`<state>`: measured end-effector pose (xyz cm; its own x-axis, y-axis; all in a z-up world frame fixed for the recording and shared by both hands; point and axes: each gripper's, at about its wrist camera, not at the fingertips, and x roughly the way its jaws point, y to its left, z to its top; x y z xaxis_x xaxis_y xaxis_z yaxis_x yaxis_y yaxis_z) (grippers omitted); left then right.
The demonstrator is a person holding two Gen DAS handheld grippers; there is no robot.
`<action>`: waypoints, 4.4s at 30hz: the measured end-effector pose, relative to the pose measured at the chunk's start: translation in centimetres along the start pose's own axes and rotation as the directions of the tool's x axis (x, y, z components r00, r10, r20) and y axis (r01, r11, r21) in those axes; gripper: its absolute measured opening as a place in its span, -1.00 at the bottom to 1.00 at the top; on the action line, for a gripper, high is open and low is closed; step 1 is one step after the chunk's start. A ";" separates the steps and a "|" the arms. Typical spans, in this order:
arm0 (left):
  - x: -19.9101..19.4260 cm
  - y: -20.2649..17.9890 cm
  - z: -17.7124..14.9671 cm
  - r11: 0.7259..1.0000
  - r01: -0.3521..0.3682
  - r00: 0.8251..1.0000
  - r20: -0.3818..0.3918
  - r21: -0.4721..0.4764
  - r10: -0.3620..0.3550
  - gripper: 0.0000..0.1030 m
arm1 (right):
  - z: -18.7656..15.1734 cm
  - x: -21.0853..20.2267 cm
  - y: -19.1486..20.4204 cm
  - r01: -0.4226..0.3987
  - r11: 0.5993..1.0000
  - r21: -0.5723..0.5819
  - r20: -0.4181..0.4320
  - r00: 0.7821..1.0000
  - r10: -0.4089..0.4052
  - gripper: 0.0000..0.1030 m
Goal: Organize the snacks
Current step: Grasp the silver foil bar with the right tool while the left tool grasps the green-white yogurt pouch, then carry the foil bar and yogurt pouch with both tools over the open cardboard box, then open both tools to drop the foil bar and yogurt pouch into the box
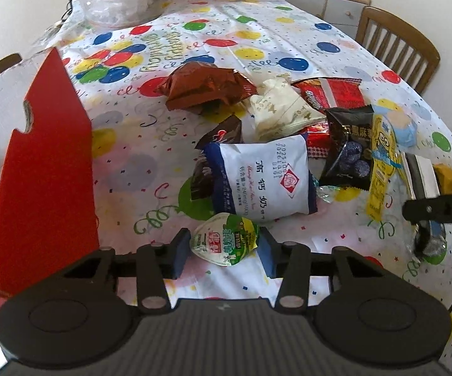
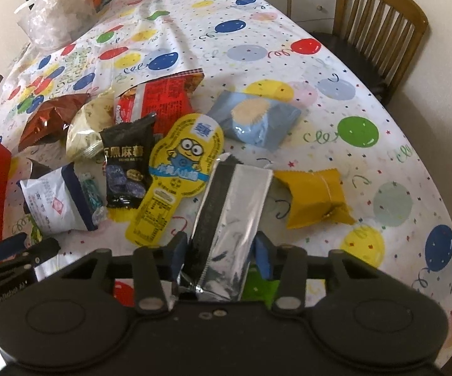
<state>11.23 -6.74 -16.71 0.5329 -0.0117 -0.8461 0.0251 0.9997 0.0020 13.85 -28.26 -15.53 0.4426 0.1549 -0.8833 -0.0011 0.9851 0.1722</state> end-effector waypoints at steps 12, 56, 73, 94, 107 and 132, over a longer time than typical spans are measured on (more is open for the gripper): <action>-1.7 -0.4 -0.8 0.992 -0.059 0.998 -0.003 -0.115 0.059 -0.13 | -0.6 -2.7 -1.8 -0.093 0.994 -0.064 0.018 0.995 0.094 -0.22; -15.3 11.3 3.1 0.954 -0.124 0.989 0.044 -0.275 0.141 -0.13 | 3.0 -12.0 14.3 -0.373 0.859 -0.350 0.075 0.903 0.423 -0.23; -13.5 23.5 2.6 0.939 -0.173 0.985 -0.030 -0.297 0.172 -0.13 | 1.8 -8.8 27.1 -0.361 0.823 -0.438 0.018 0.912 0.410 -0.23; -5.0 27.9 0.4 0.955 -0.207 0.960 -0.232 -0.213 0.156 -0.13 | -1.5 -1.0 35.5 -0.285 0.730 -0.621 -0.117 0.955 0.273 -0.30; -4.6 28.4 -0.8 0.958 -0.195 0.958 -0.251 -0.210 0.140 -0.05 | -2.1 -0.6 35.8 -0.287 0.730 -0.619 -0.156 0.957 0.244 -0.17; -14.4 24.6 0.1 0.969 -0.101 0.991 0.064 -0.226 0.118 0.39 | -0.6 -9.4 30.9 -0.366 0.776 -0.513 -0.024 0.910 0.413 0.60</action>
<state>4.31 18.04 -4.45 0.5852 0.1048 -0.8041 -0.2201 0.9749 -0.0332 9.09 0.75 -2.15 0.3808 0.5497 -0.7435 -0.6230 0.7467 0.2330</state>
